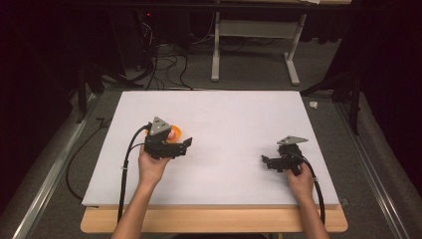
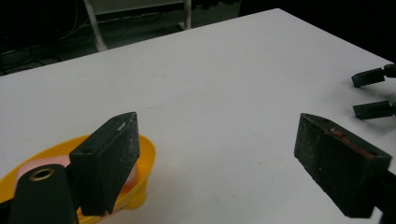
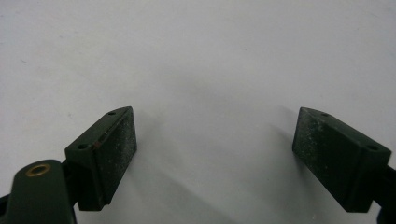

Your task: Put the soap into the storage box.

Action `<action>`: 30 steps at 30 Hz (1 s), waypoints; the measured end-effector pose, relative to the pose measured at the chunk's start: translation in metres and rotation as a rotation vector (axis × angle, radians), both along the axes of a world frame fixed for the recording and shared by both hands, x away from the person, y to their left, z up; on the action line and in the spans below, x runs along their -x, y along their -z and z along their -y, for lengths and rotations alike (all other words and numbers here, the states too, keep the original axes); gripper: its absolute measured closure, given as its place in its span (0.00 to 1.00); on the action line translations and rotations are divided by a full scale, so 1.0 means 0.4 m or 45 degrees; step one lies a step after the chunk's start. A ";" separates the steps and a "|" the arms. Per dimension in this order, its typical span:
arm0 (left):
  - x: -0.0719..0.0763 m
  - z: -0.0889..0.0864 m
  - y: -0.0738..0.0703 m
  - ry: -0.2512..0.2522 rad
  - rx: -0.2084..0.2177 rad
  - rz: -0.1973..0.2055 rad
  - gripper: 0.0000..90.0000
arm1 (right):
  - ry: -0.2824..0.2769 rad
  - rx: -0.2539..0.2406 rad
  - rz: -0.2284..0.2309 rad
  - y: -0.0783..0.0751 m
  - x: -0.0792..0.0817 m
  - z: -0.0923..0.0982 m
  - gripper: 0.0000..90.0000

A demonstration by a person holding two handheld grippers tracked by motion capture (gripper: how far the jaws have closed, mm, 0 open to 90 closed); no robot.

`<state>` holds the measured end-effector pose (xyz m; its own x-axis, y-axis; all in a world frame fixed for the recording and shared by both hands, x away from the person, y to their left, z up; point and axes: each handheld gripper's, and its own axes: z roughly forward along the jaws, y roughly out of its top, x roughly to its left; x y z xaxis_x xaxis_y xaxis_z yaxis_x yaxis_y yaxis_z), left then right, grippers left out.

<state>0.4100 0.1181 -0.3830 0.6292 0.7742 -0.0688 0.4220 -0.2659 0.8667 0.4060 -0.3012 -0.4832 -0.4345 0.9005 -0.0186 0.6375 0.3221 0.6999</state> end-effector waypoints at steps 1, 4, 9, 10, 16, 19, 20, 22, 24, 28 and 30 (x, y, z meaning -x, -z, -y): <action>0.002 0.002 0.000 0.007 0.004 -0.003 0.17 | 0.000 0.000 0.000 0.000 0.000 0.000 0.16; 0.008 0.010 -0.001 0.027 0.006 -0.009 0.17 | 0.000 0.000 0.000 0.000 0.000 0.000 0.16; 0.016 0.026 0.002 0.067 0.015 -0.020 0.17 | 0.000 0.000 0.000 0.000 0.000 0.000 0.16; 0.017 0.029 0.003 0.078 0.014 -0.023 0.17 | 0.000 0.000 0.000 0.000 0.000 0.000 0.16; 0.028 0.045 0.007 0.120 0.011 -0.028 0.17 | 0.000 0.000 0.000 0.000 0.000 0.000 0.16; 0.032 0.050 0.007 0.136 0.019 -0.030 0.17 | 0.000 0.000 0.000 0.000 0.000 0.000 0.16; 0.033 0.053 0.007 0.145 0.028 -0.033 0.17 | 0.000 0.000 0.000 0.000 0.000 0.000 0.16; 0.036 0.060 0.008 0.154 0.014 -0.031 0.17 | 0.000 0.000 0.000 0.000 0.000 0.000 0.16; 0.037 0.066 0.012 0.164 0.008 -0.037 0.17 | 0.000 0.000 0.000 0.000 0.000 0.000 0.16; 0.044 0.080 0.020 0.191 0.027 -0.054 0.17 | 0.003 -0.001 -0.001 0.000 0.000 0.000 0.16; 0.047 0.082 0.026 0.200 0.032 -0.056 0.17 | 0.002 -0.001 0.000 0.000 0.000 0.000 0.16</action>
